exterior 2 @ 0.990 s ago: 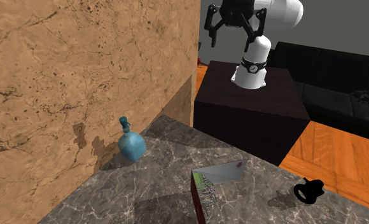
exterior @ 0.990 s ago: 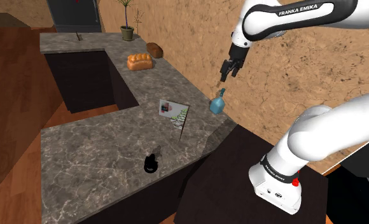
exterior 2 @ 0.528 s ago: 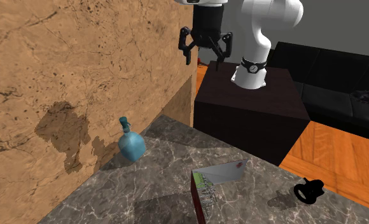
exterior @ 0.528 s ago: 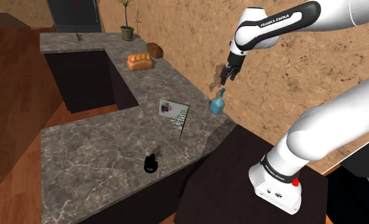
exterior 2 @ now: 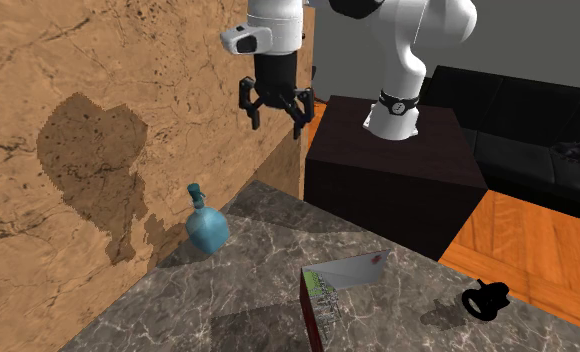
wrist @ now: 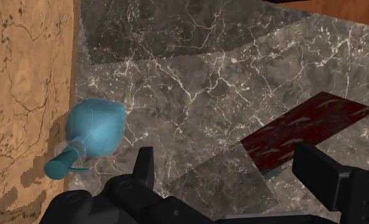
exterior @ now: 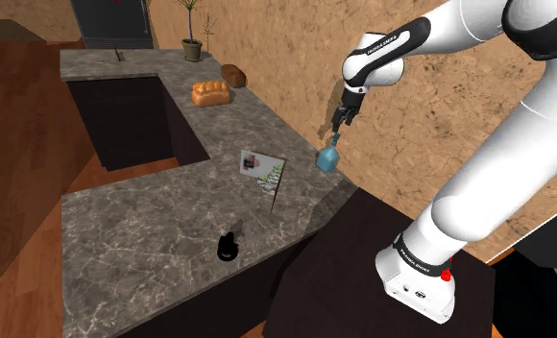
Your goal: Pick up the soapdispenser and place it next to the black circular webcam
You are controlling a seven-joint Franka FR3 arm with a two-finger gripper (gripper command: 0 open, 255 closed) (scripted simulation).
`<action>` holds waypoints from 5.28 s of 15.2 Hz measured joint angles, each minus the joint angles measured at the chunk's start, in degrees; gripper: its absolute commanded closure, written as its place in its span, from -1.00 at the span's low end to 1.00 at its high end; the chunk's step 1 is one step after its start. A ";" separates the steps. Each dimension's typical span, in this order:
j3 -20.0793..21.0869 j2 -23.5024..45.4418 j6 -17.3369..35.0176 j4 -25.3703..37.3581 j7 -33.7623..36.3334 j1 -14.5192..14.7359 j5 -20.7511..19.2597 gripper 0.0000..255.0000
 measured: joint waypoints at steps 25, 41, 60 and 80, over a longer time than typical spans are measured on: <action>5.20 44.09 6.22 35.64 -23.22 -16.86 19.61 -1.00; 5.40 44.65 6.57 35.85 -23.27 -16.97 19.77 1.00; 2.52 36.09 -1.13 35.09 -21.56 -14.92 16.65 1.00; -0.01 27.89 -12.53 38.70 -19.47 -13.31 12.84 1.00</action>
